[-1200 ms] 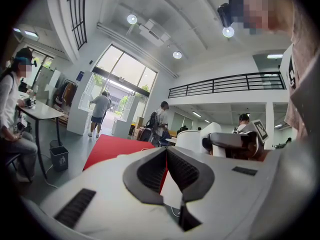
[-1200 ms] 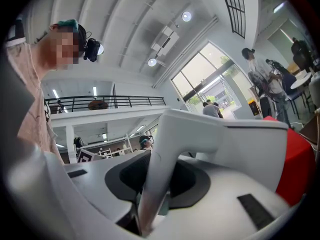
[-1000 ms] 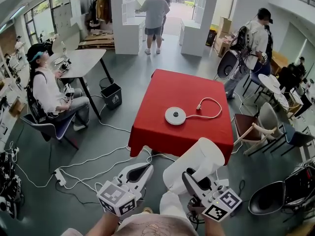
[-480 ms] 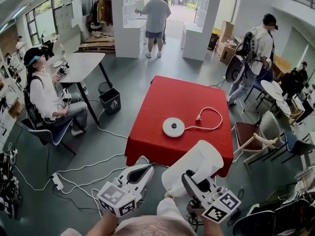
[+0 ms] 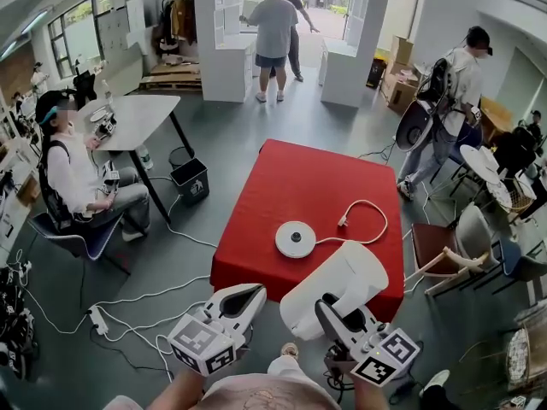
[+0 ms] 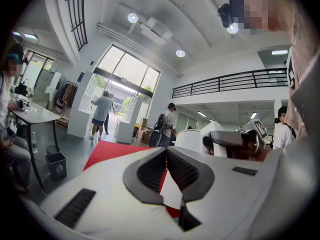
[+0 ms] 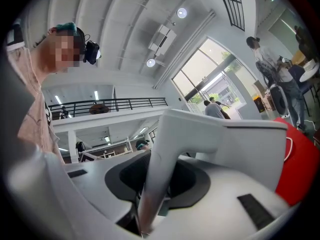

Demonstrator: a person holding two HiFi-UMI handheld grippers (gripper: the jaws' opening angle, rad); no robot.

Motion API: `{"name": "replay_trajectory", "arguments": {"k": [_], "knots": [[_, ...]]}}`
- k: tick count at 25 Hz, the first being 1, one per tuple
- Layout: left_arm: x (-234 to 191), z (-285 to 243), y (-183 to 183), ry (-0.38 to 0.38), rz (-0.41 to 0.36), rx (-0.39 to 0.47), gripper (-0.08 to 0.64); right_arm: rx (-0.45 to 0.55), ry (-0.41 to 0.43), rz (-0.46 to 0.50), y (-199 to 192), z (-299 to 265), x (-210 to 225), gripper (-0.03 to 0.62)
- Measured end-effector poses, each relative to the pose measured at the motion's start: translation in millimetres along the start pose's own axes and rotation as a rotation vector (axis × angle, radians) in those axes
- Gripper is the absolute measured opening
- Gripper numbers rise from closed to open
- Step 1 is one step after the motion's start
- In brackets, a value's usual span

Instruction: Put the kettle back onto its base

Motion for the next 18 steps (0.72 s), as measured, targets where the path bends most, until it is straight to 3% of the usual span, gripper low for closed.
{"name": "replay_trajectory", "arguments": {"k": [18], "knots": [[-23.4, -108.5, 14.6, 0.096, 0.010, 0.022, -0.012, -0.066, 0.082, 0.009, 58.3, -23.1, 100.6, 0.123]]}}
Point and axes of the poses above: the fingertips, and each gripper's own axes: z backward along the fingers, x to its right, y out of its top, the point moved 7 cm from there along z, backward along the fingers, and after that the axes turned 8 degrees about -z, right-handed, at the moved point
